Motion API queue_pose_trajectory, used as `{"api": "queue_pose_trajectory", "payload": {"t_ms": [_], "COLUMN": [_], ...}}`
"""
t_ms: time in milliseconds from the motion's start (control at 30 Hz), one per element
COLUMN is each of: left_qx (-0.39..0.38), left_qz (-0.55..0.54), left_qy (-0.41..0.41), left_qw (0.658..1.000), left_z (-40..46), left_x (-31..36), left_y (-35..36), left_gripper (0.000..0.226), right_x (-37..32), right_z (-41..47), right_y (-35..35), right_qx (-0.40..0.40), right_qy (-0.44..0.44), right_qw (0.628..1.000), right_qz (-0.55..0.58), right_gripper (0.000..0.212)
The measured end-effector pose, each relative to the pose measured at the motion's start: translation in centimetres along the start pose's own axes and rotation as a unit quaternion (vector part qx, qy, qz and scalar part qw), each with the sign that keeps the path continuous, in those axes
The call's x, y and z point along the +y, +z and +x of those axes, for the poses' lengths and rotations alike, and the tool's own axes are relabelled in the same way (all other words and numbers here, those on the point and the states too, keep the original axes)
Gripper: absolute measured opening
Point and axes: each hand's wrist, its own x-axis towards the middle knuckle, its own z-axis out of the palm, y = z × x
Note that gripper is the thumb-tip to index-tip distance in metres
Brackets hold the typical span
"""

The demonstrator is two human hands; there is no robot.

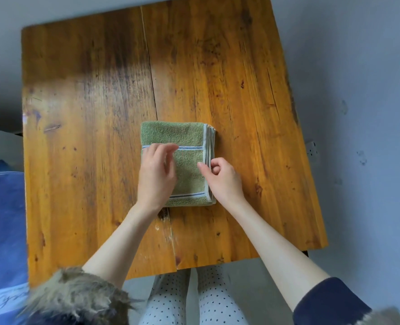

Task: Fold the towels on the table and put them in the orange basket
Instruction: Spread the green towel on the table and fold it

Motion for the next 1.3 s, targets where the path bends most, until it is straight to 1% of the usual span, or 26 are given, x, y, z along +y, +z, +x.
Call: {"api": "queue_pose_trajectory", "payload": {"t_ms": [33, 67, 133, 233, 333, 400, 500, 567, 600, 633, 667, 700, 733, 767, 867, 967, 1100, 1300], "left_qx": [0.025, 0.034, 0.008, -0.061, -0.095, -0.117, -0.143, -0.150, -0.151, -0.151, -0.151, -0.151, -0.151, -0.149, -0.130, -0.128, -0.132, -0.116], "left_qz": [0.063, 0.108, 0.153, 0.171, 0.181, 0.212, 0.252, 0.265, 0.271, 0.274, 0.271, 0.261, 0.247, 0.234, 0.216, 0.231, 0.239, 0.237], "left_qy": [0.026, 0.032, 0.023, 0.030, 0.031, 0.035, 0.042, 0.047, 0.050, 0.051, 0.053, 0.058, 0.067, 0.079, 0.104, 0.115, 0.112, 0.110], "left_qw": [0.997, 0.993, 0.988, 0.983, 0.978, 0.970, 0.956, 0.951, 0.949, 0.948, 0.949, 0.952, 0.955, 0.957, 0.962, 0.958, 0.955, 0.958], "left_z": [-0.5, -1.0, -2.0, -3.1, -3.1, -3.1, -2.9, -2.8, -2.8, -2.8, -2.7, -2.7, -2.5, -2.2, -0.7, 1.0, 1.5, 1.3], "left_x": [-1.1, -2.2, -3.7, -4.3, -3.9, -4.0, -4.4, -4.6, -4.7, -4.6, -4.5, -4.5, -4.4, -4.5, -4.6, -4.8, -5.7, -6.1], "left_y": [-0.3, -0.4, -0.4, 0.1, 0.7, 1.2, 1.6, 1.6, 1.6, 1.6, 1.6, 1.5, 1.5, 1.3, 0.9, 0.8, 1.6, 2.3], "left_gripper": [0.023, 0.026, 0.033, 0.045, 0.052, 0.056, 0.061, 0.062, 0.063, 0.063, 0.062, 0.060, 0.057, 0.053, 0.050, 0.053, 0.059, 0.060], "right_x": [-0.2, -0.3, -0.2, 0.2, 0.2, 0.2, 0.1, -0.2, -0.5, -0.8, -1.1, -1.4, -1.7, -1.9, -1.7, 0.0, 1.5, 2.1], "right_z": [0.2, 0.5, 0.8, 0.8, 0.8, 0.9, 1.2, 1.0, 0.7, 0.3, -0.1, -0.3, -0.4, -0.1, 1.4, 3.1, 4.1, 4.7], "right_y": [0.3, 0.6, 0.9, 0.8, 0.4, 0.2, 0.2, 0.7, 1.0, 1.3, 1.7, 2.2, 2.8, 3.4, 4.4, 4.2, 3.8, 3.8], "right_qx": [0.005, 0.009, 0.013, 0.004, -0.015, -0.030, -0.020, 0.027, 0.069, 0.120, 0.164, 0.188, 0.192, 0.185, 0.147, 0.120, 0.106, 0.108], "right_qy": [0.001, 0.001, 0.004, 0.026, 0.067, 0.103, 0.148, 0.157, 0.128, 0.063, -0.027, -0.112, -0.171, -0.204, -0.230, -0.214, -0.230, -0.253], "right_qw": [1.000, 0.999, 0.999, 0.999, 0.989, 0.978, 0.972, 0.977, 0.985, 0.991, 0.985, 0.970, 0.955, 0.943, 0.920, 0.908, 0.905, 0.914], "right_qz": [-0.021, -0.038, -0.042, 0.031, 0.131, 0.177, 0.183, 0.144, 0.091, 0.016, -0.052, -0.107, -0.150, -0.187, -0.282, -0.340, -0.341, -0.298], "right_gripper": [0.028, 0.028, 0.027, 0.024, 0.022, 0.019, 0.014, 0.010, 0.016, 0.026, 0.034, 0.039, 0.043, 0.046, 0.052, 0.058, 0.058, 0.057]}}
